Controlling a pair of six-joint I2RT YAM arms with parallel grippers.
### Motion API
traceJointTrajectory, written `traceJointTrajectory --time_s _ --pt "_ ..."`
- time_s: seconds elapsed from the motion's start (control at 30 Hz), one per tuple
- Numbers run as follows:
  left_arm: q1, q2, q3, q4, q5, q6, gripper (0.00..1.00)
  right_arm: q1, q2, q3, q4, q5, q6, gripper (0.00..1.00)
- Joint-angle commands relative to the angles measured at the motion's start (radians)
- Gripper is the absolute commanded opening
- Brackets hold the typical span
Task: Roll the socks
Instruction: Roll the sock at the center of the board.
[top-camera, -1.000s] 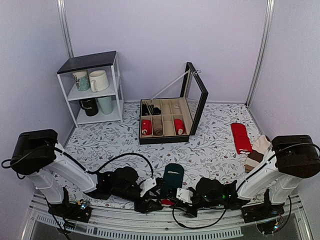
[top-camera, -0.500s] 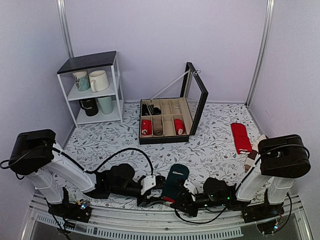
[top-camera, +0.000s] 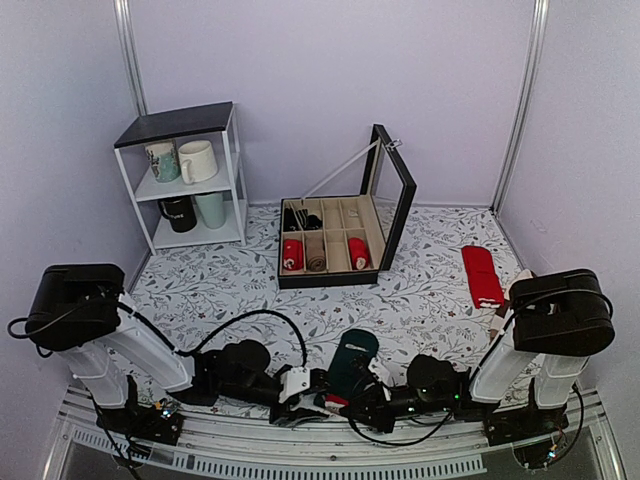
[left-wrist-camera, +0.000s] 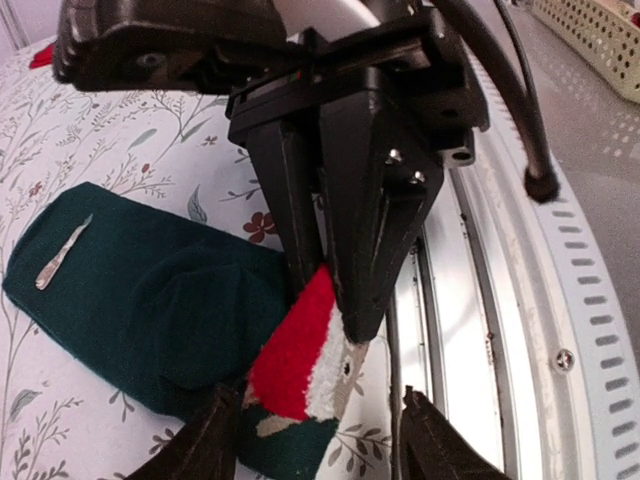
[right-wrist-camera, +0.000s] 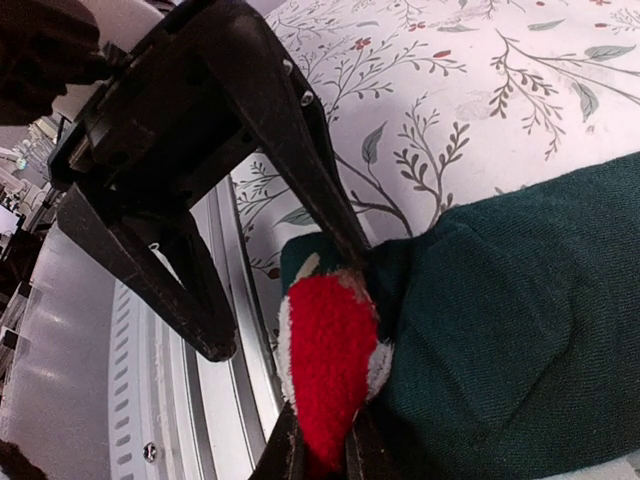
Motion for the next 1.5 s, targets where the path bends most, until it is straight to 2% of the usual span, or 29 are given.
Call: traceJointTrajectory --time_s 0.0,0.2,0.43,0.63,0.7,0.83,0.93,1.03,1.17,1.23,1.33,1.47 --pt "-0.019 0.044 -0.001 0.029 -0.02 0.005 0.54 0.003 0.052 -0.046 -0.217 -0.045 0.017 0.09" --pt "-0.02 0.088 0.033 0.002 0.009 0.008 0.35 0.0 0.047 -0.05 -0.227 -0.047 0.015 0.09" --pt "-0.02 0.086 0.032 -0.01 0.029 -0.003 0.22 -0.002 0.047 -0.05 -0.235 -0.055 0.011 0.09" --pt "-0.02 0.061 0.055 -0.11 0.063 -0.036 0.14 -0.016 0.017 -0.049 -0.25 -0.056 -0.002 0.11" --pt "-0.018 0.055 0.058 -0.127 0.09 -0.058 0.0 -0.021 0.008 -0.048 -0.257 -0.058 -0.011 0.11" --pt "-0.018 0.058 0.069 -0.161 0.14 -0.103 0.0 -0.029 0.012 -0.042 -0.27 -0.062 -0.024 0.11" --pt "-0.018 0.07 0.079 -0.193 0.133 -0.159 0.0 -0.032 0.017 -0.036 -0.275 -0.066 -0.028 0.16" --pt "-0.014 0.064 0.082 -0.227 0.131 -0.228 0.0 -0.032 -0.019 -0.035 -0.283 -0.054 -0.032 0.29" --pt "-0.009 0.045 0.09 -0.332 0.133 -0.306 0.0 -0.032 -0.153 -0.05 -0.325 -0.01 -0.076 0.42" --pt "-0.001 0.048 0.095 -0.375 0.136 -0.331 0.0 -0.031 -0.242 -0.07 -0.329 0.03 -0.131 0.47" --pt "0.011 0.073 0.097 -0.398 0.145 -0.352 0.0 -0.03 -0.354 -0.104 -0.316 0.06 -0.225 0.49" --pt "0.028 0.116 0.086 -0.381 0.18 -0.372 0.0 0.045 -0.441 -0.129 -0.281 0.127 -0.479 0.49"
